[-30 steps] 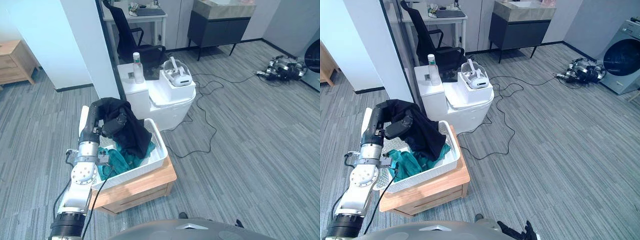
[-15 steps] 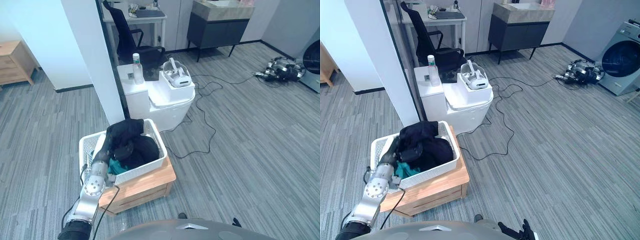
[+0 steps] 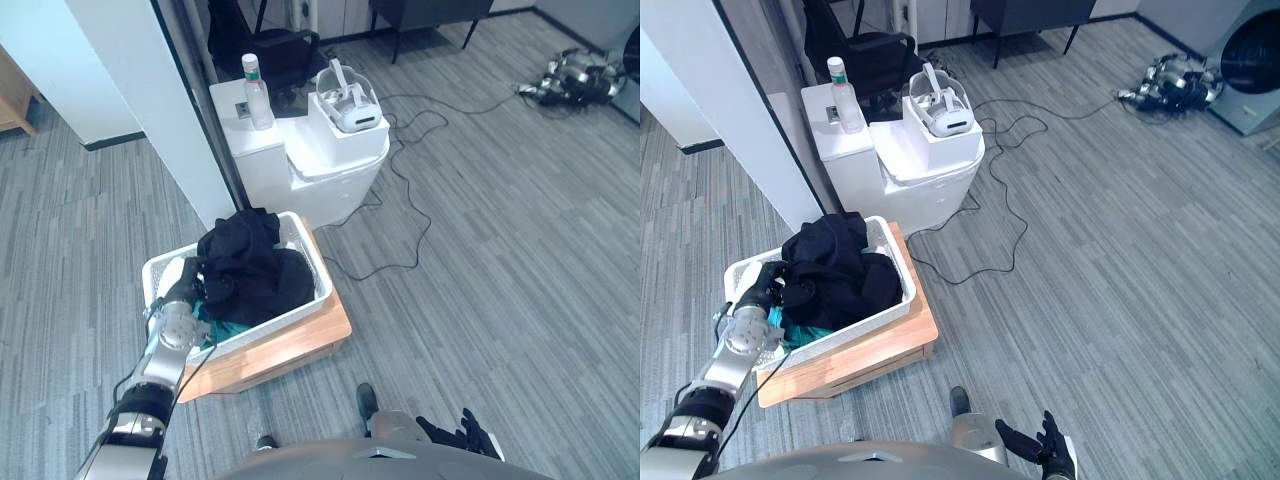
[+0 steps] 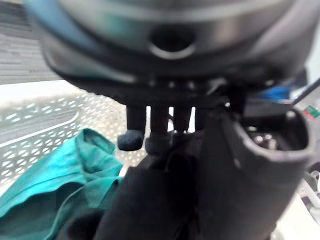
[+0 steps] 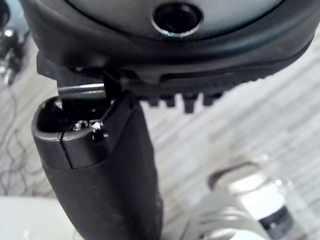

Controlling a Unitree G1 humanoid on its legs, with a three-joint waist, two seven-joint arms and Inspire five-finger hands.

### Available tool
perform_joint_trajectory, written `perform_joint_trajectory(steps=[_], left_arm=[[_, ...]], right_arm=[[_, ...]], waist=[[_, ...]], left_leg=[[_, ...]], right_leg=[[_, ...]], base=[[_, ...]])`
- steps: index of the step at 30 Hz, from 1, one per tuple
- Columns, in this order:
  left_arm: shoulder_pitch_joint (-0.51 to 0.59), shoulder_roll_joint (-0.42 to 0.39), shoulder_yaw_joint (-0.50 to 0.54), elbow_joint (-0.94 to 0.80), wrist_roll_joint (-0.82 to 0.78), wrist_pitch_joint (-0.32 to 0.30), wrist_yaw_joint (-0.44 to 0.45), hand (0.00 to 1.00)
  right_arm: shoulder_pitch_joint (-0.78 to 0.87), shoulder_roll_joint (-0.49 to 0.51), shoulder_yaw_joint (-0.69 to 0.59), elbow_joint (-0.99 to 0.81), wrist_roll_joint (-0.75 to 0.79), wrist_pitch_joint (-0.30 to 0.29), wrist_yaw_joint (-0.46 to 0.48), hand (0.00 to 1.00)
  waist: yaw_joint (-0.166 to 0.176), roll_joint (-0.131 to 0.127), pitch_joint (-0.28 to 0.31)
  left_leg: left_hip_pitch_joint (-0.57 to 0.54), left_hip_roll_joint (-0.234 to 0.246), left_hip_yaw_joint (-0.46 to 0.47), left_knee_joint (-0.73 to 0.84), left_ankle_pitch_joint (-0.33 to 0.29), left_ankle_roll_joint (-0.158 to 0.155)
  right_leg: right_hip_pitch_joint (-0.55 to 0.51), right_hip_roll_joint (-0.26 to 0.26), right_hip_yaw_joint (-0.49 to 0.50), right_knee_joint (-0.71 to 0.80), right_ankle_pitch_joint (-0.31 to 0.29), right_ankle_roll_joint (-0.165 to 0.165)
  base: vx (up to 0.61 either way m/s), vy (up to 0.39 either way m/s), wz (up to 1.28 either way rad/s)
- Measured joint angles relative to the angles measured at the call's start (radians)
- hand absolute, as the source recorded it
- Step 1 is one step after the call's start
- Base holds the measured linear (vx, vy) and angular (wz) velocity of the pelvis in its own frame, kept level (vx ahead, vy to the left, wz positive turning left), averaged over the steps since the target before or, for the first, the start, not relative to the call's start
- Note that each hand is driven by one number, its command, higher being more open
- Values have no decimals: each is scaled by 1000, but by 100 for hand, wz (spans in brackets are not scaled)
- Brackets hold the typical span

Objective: Tidy up the quilt and then pick up the clothes from the bed and put them into the laundry hamper

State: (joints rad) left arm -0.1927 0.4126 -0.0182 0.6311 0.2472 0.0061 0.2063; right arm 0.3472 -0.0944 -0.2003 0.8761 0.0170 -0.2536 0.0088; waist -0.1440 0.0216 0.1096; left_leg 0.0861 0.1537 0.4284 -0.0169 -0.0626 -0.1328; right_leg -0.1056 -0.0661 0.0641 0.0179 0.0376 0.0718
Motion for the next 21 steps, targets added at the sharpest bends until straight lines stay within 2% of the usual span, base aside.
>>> perform_joint_trajectory(steps=[5, 7, 15, 21], left_arm=[[-14, -6, -1, 0, -5, 20, -7, 100], [-10, -10, -1, 8, -11, 36, -24, 100], [37, -24, 0, 4, -92, 38, -103, 100], [73, -21, 31, -88, -141, 42, -108, 100]], right_arm=[[0, -1, 22, -17, 0, 0, -15, 100], [1, 0, 27, -19, 0, 0, -20, 100], [4, 0, 34, -25, -1, 0, -32, 100], [14, 7, 17, -17, -2, 0, -32, 100]], waist=[[-12, 1, 3], [-14, 1, 4], [-14, 2, 3], [0, 2, 3]], left_leg=[[-7, 7, 5, 15, -5, 0], [-5, 11, 5, 19, -5, 0], [18, 16, 2, 18, -2, -5], [28, 13, -22, 12, 4, -4]], right_leg=[[-13, 6, 4, 23, -9, -11], [-15, 9, 3, 36, -16, -12], [-1, 14, 1, 52, -23, -10], [19, 13, -17, 49, -25, -10]], base=[[-6, -11, -3], [-12, -15, 0], [0, 0, 0], [-8, -8, 10]])
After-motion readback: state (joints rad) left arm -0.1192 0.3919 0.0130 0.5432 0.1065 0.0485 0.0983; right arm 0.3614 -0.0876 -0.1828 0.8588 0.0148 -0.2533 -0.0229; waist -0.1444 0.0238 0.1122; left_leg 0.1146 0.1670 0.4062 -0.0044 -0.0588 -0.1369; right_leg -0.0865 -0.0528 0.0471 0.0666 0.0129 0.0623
